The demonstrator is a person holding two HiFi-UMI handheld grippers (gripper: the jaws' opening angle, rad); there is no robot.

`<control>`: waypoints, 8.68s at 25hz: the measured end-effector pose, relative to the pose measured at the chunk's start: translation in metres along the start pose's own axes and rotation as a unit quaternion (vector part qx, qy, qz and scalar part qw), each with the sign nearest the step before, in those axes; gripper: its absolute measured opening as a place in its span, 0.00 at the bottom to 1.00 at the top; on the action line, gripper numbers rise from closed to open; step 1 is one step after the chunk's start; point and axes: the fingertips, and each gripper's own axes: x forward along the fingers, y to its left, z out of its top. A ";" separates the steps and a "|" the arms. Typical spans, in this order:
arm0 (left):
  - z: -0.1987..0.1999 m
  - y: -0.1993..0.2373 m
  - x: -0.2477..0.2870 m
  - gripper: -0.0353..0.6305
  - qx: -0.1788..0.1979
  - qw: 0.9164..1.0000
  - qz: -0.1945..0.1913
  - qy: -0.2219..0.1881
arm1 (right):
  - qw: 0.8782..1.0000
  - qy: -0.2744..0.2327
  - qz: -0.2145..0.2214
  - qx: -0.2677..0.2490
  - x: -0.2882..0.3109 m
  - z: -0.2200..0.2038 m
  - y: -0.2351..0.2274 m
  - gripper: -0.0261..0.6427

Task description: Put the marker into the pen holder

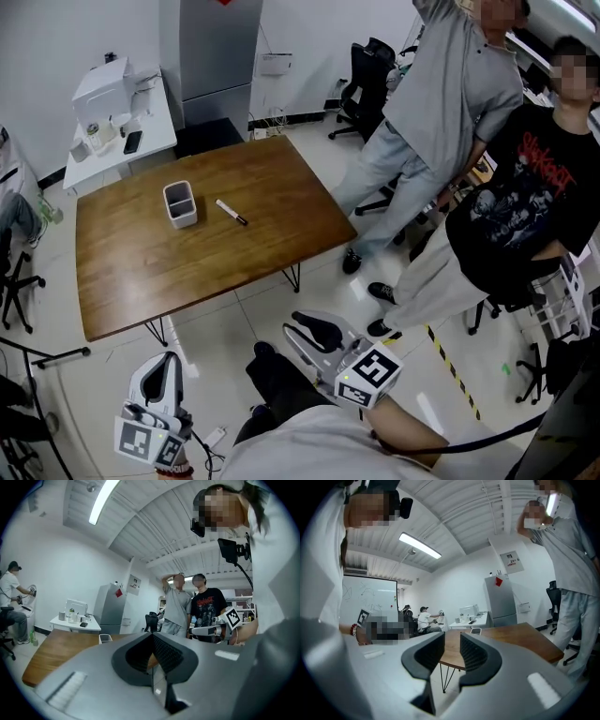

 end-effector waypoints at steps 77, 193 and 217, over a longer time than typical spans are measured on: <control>0.020 0.272 0.181 0.04 -0.075 0.990 0.116 -0.003 | 0.945 0.322 -0.041 -0.033 0.354 -0.173 -0.287 0.14; -0.008 -0.097 -0.004 0.04 -0.018 0.999 -0.023 -0.023 | 1.000 -0.006 -0.015 -0.005 -0.082 -0.027 -0.031 0.14; -0.011 -0.114 -0.040 0.04 -0.006 0.998 -0.067 -0.022 | 0.993 0.006 0.050 -0.108 -0.041 -0.004 0.071 0.14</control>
